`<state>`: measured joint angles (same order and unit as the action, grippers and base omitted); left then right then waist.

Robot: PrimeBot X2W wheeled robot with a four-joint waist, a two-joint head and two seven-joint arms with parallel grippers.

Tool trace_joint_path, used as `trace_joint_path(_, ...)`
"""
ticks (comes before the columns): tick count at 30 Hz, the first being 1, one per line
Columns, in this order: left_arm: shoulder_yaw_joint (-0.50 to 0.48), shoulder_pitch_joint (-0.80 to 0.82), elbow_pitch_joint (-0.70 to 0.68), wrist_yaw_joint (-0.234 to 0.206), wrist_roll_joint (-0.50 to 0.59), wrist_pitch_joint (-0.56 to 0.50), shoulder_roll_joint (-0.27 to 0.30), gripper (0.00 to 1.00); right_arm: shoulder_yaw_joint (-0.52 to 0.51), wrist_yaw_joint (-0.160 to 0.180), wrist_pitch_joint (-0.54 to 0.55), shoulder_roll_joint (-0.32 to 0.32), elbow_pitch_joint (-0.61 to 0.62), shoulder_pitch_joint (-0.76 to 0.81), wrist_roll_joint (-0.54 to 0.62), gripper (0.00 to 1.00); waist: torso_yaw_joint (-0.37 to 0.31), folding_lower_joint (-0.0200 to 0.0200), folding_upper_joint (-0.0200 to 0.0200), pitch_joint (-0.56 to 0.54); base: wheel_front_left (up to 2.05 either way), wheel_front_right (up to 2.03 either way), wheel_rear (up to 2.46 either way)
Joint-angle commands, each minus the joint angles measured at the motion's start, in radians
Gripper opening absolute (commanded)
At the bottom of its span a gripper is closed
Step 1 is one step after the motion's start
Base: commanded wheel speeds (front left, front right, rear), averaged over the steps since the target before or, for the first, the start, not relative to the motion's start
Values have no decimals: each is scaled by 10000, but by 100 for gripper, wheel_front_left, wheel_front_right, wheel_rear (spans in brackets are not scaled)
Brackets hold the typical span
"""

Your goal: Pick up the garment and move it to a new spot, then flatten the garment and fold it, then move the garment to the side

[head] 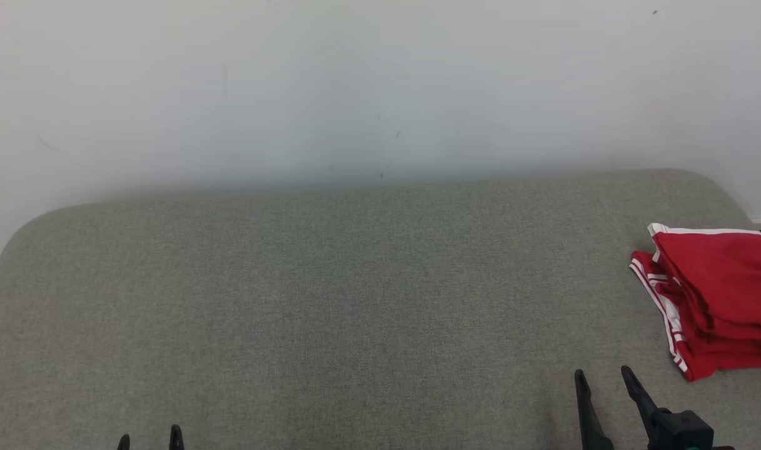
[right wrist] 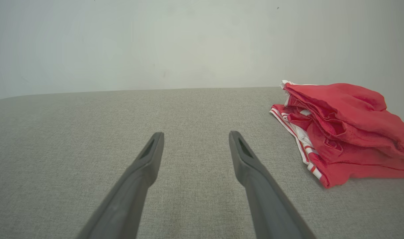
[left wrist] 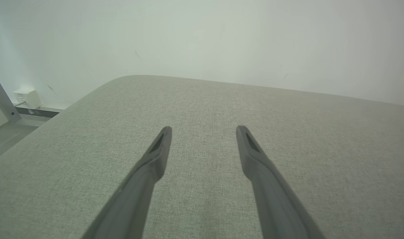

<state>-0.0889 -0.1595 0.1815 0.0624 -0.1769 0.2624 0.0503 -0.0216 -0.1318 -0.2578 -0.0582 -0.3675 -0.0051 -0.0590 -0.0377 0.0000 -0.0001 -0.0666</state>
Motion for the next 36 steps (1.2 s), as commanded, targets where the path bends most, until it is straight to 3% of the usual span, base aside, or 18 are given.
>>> trace_joint_path(1, -52, 49, 77, 66, 86, 27, 2, 100, 39, 32, -63, 37, -19, 44, -47, 100, 6, 0, 1, 5, 0, 0, 0)
trace_joint_path(36, -189, 340, 405, 156, 428, 27, 1, 100, 205, 32, -79, 85, -109, -61, -323, 100, 85, 0, 1, 23, 0, 0, 0)
